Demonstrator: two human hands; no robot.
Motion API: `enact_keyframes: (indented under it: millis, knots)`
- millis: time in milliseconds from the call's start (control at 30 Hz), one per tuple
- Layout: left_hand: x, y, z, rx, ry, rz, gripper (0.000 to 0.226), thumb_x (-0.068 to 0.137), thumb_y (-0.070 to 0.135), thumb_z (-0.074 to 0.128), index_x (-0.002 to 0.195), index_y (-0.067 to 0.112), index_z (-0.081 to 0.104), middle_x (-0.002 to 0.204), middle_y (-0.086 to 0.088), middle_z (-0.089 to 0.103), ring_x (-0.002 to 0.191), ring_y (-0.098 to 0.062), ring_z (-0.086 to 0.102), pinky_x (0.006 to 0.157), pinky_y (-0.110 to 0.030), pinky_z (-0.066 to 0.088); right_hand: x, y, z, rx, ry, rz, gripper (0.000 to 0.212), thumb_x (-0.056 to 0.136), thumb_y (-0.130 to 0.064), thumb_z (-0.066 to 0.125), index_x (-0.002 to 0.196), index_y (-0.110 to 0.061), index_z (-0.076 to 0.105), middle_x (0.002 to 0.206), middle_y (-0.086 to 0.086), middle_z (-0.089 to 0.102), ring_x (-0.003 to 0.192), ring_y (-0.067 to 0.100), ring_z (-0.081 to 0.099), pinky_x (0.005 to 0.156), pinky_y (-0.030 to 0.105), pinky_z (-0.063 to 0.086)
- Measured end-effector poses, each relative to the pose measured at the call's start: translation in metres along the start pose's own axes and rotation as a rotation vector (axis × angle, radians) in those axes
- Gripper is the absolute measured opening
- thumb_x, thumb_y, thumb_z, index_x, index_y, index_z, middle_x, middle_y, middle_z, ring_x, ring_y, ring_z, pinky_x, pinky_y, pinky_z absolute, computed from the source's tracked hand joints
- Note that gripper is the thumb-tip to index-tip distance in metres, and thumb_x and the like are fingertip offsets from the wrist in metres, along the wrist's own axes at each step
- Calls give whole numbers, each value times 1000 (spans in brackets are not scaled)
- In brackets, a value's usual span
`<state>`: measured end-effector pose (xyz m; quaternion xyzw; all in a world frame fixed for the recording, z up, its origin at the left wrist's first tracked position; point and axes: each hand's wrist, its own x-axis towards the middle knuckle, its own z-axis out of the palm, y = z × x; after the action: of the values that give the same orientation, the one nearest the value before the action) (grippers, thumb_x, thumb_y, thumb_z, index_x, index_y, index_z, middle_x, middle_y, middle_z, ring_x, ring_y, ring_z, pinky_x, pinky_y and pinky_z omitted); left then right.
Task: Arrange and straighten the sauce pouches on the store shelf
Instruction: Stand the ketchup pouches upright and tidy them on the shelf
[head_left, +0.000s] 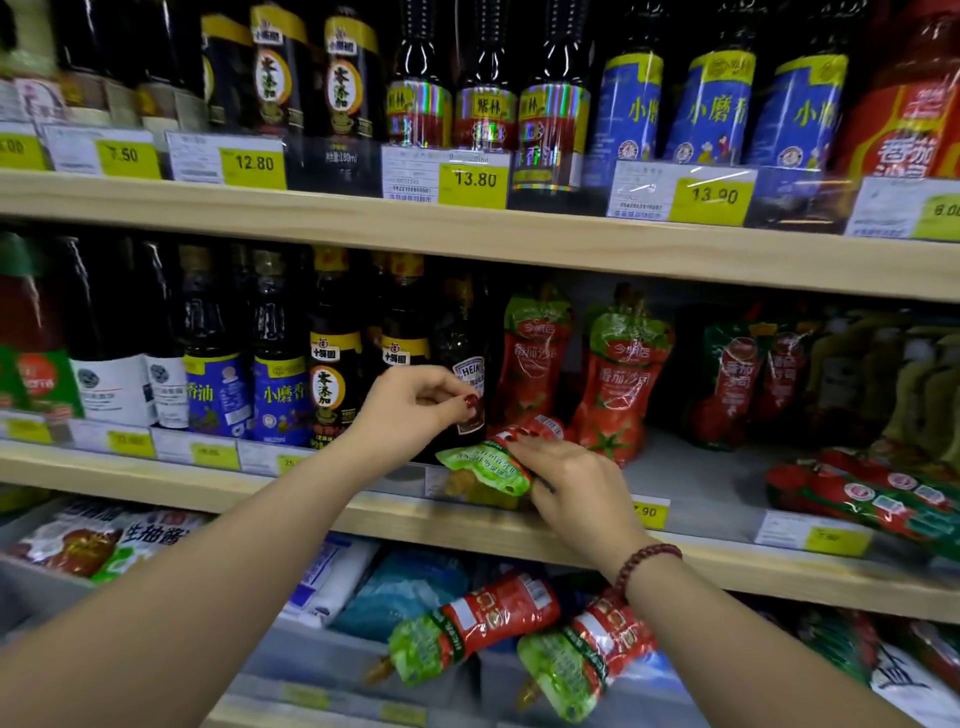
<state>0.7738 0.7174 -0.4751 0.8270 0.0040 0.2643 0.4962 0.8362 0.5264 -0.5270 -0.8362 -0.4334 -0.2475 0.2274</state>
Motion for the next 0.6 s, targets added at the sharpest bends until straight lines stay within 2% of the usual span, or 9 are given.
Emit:
enact_keyframes:
  millis: [133,233,300,367,433,500,567,600]
  knots:
    - [0,-2,-2,57,42,43,20,81,11,67,76,30,71,79,5,72,79,-10,67,77,-29,54,2,2,-13,44,69,-105,47,72,1,60,115,-18,67,114,0,68,107,16,63,91,30,50]
    - [5,1,-1,45,85,57,17,84,16,66,78,31,71,79,6,72,79,-9,67,76,-31,54,8,7,-23,131,140,-110,32,77,-6,65,107,-17,70,103,-2,72,94,11,66,82,26,53]
    - [5,2,2,29,124,35,12,86,19,63,83,27,72,82,3,72,84,-14,67,80,-38,56,14,13,-28,264,191,-4,17,83,-16,65,98,-17,72,88,-2,73,79,6,65,70,29,55]
    - [2,0,6,62,159,15,12,88,25,61,83,26,72,81,4,71,82,-14,66,80,-39,56,22,19,-33,478,194,182,13,85,-25,64,90,-18,74,78,-8,72,72,6,66,63,32,56]
    - [-2,-1,10,93,149,19,11,89,26,59,83,27,69,81,6,70,81,-11,65,78,-34,56,28,26,-35,675,184,333,9,85,-25,65,86,-23,74,78,-12,72,76,5,68,65,28,56]
    - [-5,-2,16,79,118,25,10,89,22,60,89,28,67,87,8,69,85,-7,63,77,-25,54,34,31,-36,800,177,411,9,85,-21,65,79,-24,72,77,-9,72,75,7,68,63,23,54]
    - [-6,-1,24,86,84,23,13,85,19,64,95,27,66,94,10,67,91,-4,62,79,-17,51,38,36,-38,878,161,448,10,86,-19,64,80,-17,72,78,-1,73,73,8,68,63,23,53]
    - [-6,0,29,97,71,17,18,83,18,67,100,26,65,98,8,66,94,-4,61,83,-19,51,40,38,-38,907,145,460,11,86,-19,63,83,-13,72,80,1,73,72,8,67,64,24,53]
